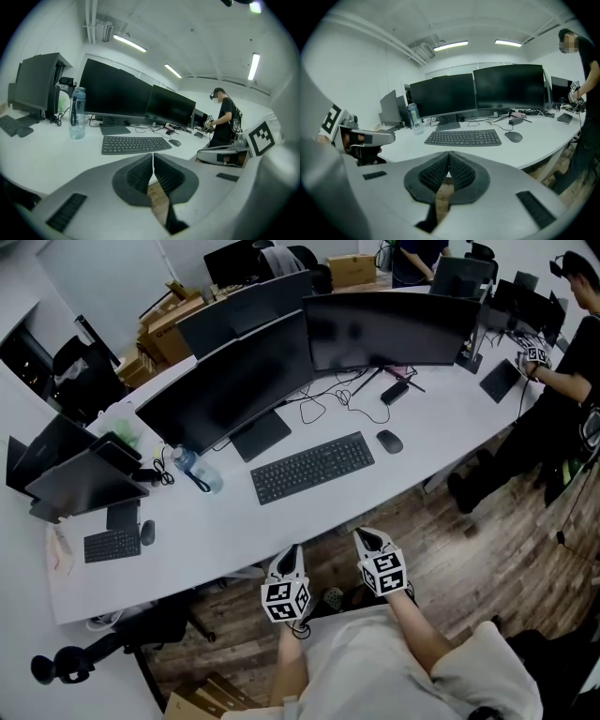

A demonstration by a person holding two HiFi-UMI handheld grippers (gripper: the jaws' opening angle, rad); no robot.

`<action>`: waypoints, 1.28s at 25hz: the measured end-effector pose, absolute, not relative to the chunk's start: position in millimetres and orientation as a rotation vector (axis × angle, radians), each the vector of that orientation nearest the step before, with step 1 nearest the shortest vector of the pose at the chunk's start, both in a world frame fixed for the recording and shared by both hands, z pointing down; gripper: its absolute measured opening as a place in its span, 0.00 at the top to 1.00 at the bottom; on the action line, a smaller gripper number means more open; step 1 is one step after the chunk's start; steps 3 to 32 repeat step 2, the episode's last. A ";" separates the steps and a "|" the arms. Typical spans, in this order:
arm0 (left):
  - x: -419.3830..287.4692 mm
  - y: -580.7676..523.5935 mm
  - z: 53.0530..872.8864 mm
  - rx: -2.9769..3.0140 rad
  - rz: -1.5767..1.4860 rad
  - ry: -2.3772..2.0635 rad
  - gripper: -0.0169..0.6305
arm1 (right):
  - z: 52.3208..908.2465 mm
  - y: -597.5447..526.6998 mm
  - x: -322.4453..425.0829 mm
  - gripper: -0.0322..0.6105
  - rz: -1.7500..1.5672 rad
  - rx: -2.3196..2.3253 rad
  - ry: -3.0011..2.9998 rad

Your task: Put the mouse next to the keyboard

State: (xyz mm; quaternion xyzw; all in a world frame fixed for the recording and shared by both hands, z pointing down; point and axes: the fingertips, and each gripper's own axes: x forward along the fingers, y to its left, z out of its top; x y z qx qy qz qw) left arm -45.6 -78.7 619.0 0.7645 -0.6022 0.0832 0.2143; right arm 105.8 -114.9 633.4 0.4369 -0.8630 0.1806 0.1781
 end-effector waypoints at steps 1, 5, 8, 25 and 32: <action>-46.2 -78.9 618.2 2.119 0.223 -1.669 0.94 | 633.4 -114.6 104.7 0.95 0.507 1.234 -2.441; -46.7 -79.0 617.4 2.118 0.215 -1.668 0.94 | 633.4 -114.2 103.5 0.95 0.504 1.233 -2.441; -46.7 -79.0 617.4 2.118 0.215 -1.668 0.94 | 633.4 -114.2 103.5 0.95 0.504 1.233 -2.441; -46.7 -79.0 617.4 2.118 0.215 -1.668 0.94 | 633.4 -114.2 103.5 0.95 0.504 1.233 -2.441; -46.7 -79.0 617.4 2.118 0.215 -1.668 0.94 | 633.4 -114.2 103.5 0.95 0.504 1.233 -2.441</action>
